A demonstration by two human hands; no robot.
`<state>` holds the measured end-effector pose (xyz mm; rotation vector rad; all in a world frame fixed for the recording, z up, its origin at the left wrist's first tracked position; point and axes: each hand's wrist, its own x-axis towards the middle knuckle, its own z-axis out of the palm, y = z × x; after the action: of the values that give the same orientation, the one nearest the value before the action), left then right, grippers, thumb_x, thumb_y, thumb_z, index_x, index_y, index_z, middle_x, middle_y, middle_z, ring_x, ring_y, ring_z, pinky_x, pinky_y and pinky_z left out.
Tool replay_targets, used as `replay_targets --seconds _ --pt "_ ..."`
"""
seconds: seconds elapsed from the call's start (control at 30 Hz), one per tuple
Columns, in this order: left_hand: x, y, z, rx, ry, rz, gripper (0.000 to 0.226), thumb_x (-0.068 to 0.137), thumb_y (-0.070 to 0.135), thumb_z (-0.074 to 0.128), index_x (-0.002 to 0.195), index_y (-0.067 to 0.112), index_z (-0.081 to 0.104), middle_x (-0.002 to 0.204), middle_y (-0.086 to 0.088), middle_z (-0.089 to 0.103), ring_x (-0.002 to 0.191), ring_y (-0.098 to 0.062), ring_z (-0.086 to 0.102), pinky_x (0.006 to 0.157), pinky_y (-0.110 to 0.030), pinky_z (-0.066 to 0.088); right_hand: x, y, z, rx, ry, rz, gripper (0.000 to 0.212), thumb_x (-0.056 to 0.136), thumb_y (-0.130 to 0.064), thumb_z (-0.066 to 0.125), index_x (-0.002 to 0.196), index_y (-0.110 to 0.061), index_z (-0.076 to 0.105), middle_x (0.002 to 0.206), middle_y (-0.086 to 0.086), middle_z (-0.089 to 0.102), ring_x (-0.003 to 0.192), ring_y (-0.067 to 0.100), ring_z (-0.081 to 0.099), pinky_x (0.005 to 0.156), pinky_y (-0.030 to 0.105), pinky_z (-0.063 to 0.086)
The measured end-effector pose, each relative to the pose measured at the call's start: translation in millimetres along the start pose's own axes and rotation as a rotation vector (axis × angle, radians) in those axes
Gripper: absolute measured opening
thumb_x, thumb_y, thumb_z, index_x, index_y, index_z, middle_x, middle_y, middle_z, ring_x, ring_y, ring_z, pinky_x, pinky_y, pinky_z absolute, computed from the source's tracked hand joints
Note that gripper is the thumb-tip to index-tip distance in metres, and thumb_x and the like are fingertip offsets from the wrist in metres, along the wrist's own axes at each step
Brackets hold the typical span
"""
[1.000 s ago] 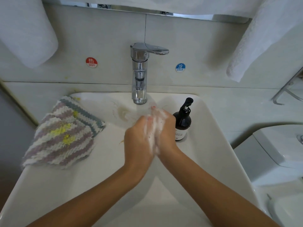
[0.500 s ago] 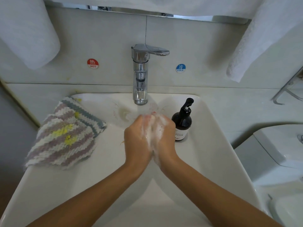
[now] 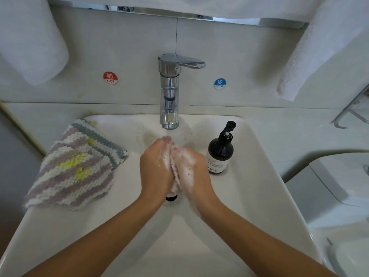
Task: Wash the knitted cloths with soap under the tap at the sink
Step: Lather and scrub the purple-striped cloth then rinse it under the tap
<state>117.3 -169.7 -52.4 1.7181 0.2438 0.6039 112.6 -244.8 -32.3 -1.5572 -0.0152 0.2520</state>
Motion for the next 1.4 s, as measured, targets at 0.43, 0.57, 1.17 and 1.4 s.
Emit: replay_targets --seconds 0.43,0.57,1.17,1.4 --pt "-8 17 -9 -0.076 0.039 0.104 0.015 0.097 0.02 0.057 0.085 0.02 0.048 0.067 0.02 0.059 0.06 0.0 0.058 0.054 -0.012 0.044 3 2 -8 0.127 0.079 -0.073 0.023 0.088 -0.037 0.068 0.094 -0.019 0.055 0.076 -0.005 0.063 0.067 0.006 0.063 0.06 0.023 0.053" --pt "-9 23 -5 -0.165 0.087 0.054 0.014 0.1 0.018 0.05 0.087 0.022 0.046 0.067 0.023 0.06 0.061 0.003 0.06 0.052 -0.012 0.045 -1 9 0 0.115 0.07 -0.161 0.018 0.092 -0.029 0.064 0.104 -0.024 0.051 0.088 -0.004 0.066 0.08 0.011 0.068 0.071 0.028 0.058" --pt "-1 28 -12 -0.13 -0.115 0.034 0.022 0.092 0.016 0.063 0.093 0.026 0.044 0.086 0.008 0.057 0.072 0.011 0.061 0.06 -0.006 0.046 19 13 -14 -0.25 0.105 -0.446 0.017 0.094 -0.029 0.042 0.093 -0.02 0.056 0.08 -0.002 0.061 0.076 0.027 0.061 0.066 0.053 0.052" --pt "6 9 -21 -0.074 -0.123 0.142 0.026 0.09 0.027 0.064 0.075 0.013 0.049 0.064 0.001 0.048 0.06 -0.008 0.048 0.057 -0.018 0.043 23 11 -20 -0.224 0.202 -0.47 0.017 0.09 -0.017 0.04 0.086 -0.024 0.055 0.075 -0.006 0.059 0.071 0.018 0.057 0.065 0.043 0.05"
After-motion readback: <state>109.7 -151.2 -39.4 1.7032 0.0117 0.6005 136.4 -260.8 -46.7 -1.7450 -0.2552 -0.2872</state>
